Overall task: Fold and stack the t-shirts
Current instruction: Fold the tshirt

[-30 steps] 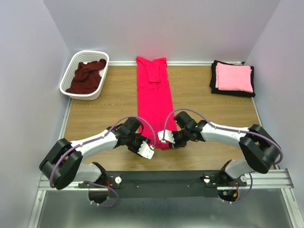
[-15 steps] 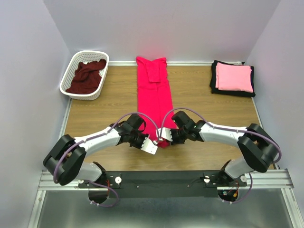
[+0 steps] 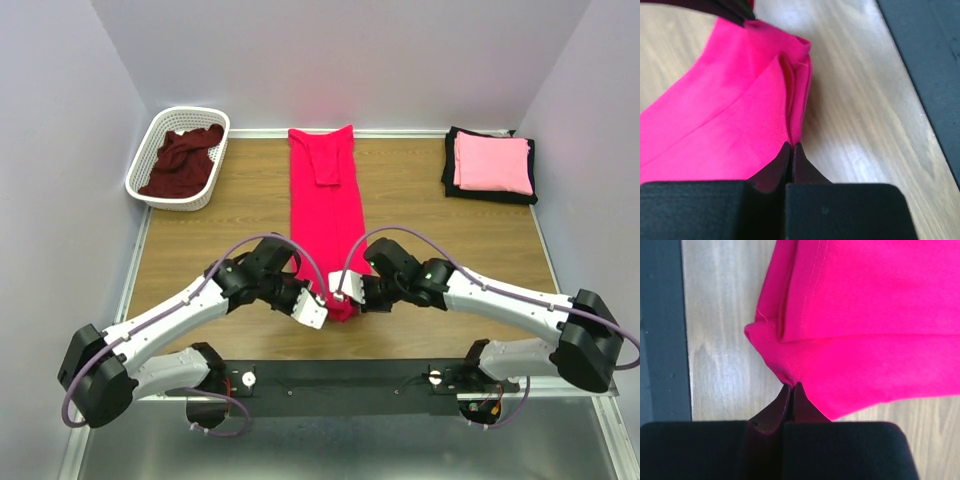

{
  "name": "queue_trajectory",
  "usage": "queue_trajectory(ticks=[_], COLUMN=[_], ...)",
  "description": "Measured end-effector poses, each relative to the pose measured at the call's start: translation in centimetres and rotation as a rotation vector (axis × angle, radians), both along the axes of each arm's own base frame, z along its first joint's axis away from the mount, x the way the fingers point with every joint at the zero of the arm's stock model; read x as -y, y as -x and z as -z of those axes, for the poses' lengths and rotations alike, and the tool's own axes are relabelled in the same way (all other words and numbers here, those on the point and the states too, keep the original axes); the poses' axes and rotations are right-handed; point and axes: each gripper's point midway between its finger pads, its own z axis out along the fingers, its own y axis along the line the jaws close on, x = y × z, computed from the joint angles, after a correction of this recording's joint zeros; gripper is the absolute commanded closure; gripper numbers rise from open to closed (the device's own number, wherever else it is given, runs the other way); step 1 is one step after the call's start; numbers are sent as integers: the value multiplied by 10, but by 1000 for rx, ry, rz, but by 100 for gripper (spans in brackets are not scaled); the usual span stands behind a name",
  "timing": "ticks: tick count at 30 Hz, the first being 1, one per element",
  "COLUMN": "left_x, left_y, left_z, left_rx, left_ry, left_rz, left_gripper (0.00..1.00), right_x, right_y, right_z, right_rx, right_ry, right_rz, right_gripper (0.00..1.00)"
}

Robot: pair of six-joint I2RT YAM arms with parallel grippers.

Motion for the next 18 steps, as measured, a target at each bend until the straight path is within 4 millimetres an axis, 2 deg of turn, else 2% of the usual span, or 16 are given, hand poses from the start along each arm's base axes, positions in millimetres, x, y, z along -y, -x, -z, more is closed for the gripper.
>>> queue_trajectory(ticks=[5, 10, 13, 18], left_x=[-8, -22, -24, -29], left_y=[-27, -66, -80, -120], left_z=[-15, -11, -10, -10], left_rx=[9, 8, 17, 42], left_ry=[9, -15, -19, -18], left_rz=[-76, -159, -171, -219], left_gripper=[100, 100, 100, 100], right_x=[-2, -2, -1, -3], right_y=[-15, -57, -84, -126], right_z=[-12, -16, -14, -12], right_rx=[9, 0, 0, 17], right_ry=[-2, 2, 14, 22], right_rz=[38, 124, 157, 173], right_gripper=[100, 99, 100, 100])
